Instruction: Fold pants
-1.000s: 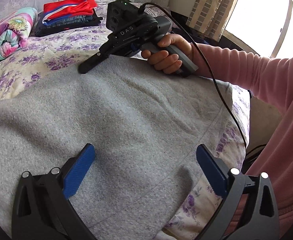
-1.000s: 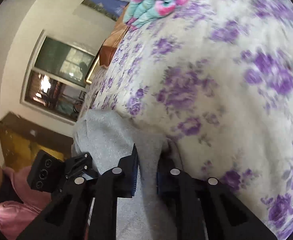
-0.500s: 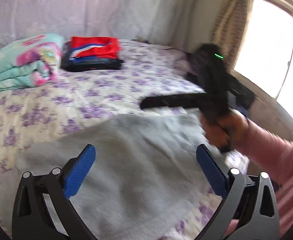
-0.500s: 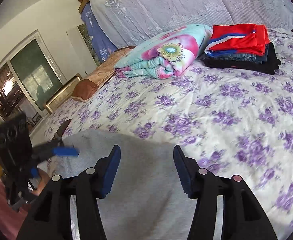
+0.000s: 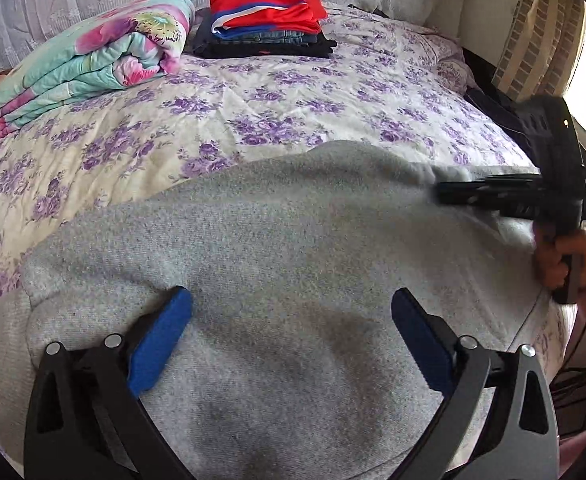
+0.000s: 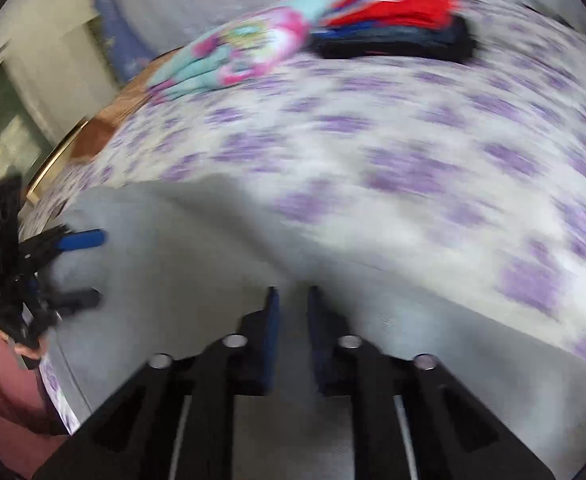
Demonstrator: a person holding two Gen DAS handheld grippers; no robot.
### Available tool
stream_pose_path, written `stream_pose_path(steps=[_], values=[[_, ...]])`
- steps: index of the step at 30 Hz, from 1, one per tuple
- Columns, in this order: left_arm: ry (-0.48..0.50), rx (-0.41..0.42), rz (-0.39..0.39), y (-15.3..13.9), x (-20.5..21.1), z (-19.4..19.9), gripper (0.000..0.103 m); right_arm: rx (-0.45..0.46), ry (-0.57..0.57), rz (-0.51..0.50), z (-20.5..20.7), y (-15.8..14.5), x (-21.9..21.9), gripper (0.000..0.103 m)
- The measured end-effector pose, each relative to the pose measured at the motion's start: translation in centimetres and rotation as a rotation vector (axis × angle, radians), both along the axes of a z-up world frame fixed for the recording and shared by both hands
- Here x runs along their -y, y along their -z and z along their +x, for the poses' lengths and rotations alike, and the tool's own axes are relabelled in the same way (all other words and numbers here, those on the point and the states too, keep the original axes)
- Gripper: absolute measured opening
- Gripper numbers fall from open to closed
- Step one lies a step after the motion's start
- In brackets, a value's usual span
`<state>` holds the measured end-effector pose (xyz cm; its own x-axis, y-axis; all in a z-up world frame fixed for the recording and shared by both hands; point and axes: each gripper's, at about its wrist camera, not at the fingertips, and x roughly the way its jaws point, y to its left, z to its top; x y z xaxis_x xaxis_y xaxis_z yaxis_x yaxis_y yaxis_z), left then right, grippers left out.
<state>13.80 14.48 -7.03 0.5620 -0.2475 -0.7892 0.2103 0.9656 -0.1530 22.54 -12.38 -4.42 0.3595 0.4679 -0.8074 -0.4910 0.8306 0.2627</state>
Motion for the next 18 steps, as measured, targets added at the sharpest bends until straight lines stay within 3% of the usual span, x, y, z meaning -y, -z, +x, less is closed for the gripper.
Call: stream_pose_path(steps=[5, 9, 12, 15, 18], values=[[0.002, 0.013, 0.022, 0.2, 0.5, 0.3, 0.098, 0.053, 0.270, -0.045, -1.1, -1.2, 14.4, 0.000], [0.005, 0.009, 0.045, 0.2, 0.7, 0.3, 0.098, 0.154, 0.412, -0.163, -3.1, -2.2, 19.8, 0.000], [-0.018, -0.009, 0.071, -0.1, 1.1, 0.4, 0.098, 0.180, 0.477, -0.174, -4.5, -3.1, 18.8, 0.007], [-0.015, 0.020, 0.038, -2.1, 2.3, -0.9, 0.098, 0.277, 0.300, -0.127, -7.9, -4.9, 12.0, 0.007], [0.049, 0.069, 0.004, -3.2, 4.6, -2.7, 0.098, 0.342, 0.139, -0.092, -11.1, -5.0, 5.4, 0.027]])
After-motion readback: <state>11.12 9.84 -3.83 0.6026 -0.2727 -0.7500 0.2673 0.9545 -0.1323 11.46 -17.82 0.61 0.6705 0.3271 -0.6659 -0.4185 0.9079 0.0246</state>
